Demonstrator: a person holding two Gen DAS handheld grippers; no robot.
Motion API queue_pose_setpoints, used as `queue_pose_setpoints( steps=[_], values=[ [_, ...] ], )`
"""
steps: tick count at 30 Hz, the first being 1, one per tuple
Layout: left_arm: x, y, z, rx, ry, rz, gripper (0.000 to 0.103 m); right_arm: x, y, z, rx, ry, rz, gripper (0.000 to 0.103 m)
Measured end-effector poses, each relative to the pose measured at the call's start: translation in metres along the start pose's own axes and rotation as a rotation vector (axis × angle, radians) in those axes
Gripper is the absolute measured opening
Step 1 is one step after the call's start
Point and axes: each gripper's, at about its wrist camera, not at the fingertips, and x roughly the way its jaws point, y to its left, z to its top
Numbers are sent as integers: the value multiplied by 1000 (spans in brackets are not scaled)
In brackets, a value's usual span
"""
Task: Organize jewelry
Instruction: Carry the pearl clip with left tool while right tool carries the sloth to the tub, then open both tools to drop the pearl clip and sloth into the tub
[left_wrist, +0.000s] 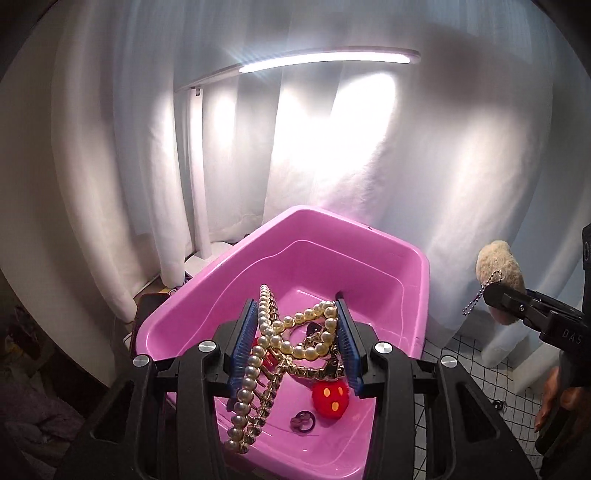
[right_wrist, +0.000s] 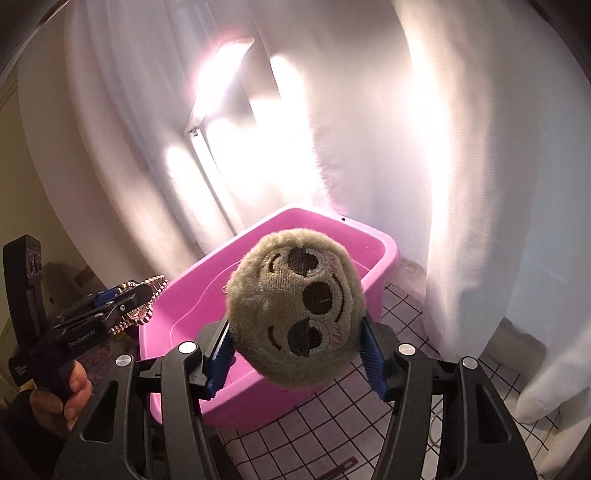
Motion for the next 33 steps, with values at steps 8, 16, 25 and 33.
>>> queue_pose_setpoints(
  steps=[8, 16, 25, 33],
  values=[
    [72, 34, 3, -28, 188, -28, 41, 98, 27, 35, -16, 152, -9, 57],
    [117, 37, -7, -12, 366, -59, 41, 173, 35, 40, -30, 380, -70, 57],
    [133, 46, -10, -21, 440, -41, 42, 207, 30, 33, 0, 519, -117, 58],
    [116, 46, -4, 14, 370, -23, 79, 207, 25, 40, 30, 490, -148, 67]
  ],
)
